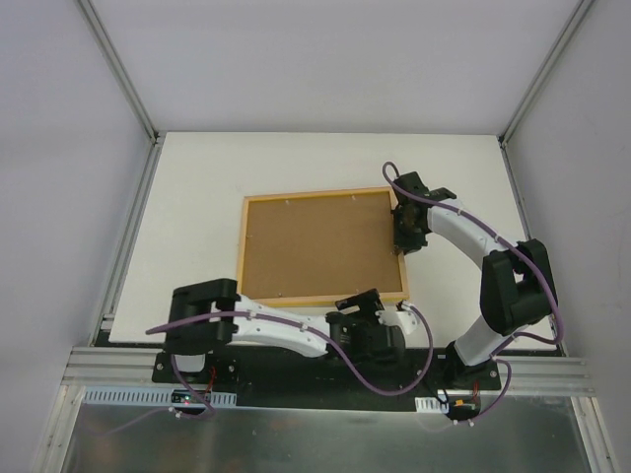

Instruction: Put the photo into the frame

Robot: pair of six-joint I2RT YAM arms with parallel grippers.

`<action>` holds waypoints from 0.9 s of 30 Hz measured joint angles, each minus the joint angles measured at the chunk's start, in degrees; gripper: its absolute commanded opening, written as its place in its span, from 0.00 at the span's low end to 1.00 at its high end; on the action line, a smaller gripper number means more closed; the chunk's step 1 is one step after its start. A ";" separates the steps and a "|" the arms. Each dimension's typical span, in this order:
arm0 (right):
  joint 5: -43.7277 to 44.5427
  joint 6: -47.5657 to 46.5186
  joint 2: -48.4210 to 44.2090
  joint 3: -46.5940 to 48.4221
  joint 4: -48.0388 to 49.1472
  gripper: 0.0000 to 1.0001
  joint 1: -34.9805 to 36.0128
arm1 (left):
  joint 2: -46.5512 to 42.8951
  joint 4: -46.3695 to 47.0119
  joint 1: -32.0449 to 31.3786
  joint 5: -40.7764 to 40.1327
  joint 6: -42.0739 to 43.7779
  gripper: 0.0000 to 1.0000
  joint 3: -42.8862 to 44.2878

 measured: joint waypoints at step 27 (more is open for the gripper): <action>0.00 2.01 -1.68 1.44 -4.28 0.01 0.66 | 18.49 29.51 2.25 -18.18 30.71 0.33 0.33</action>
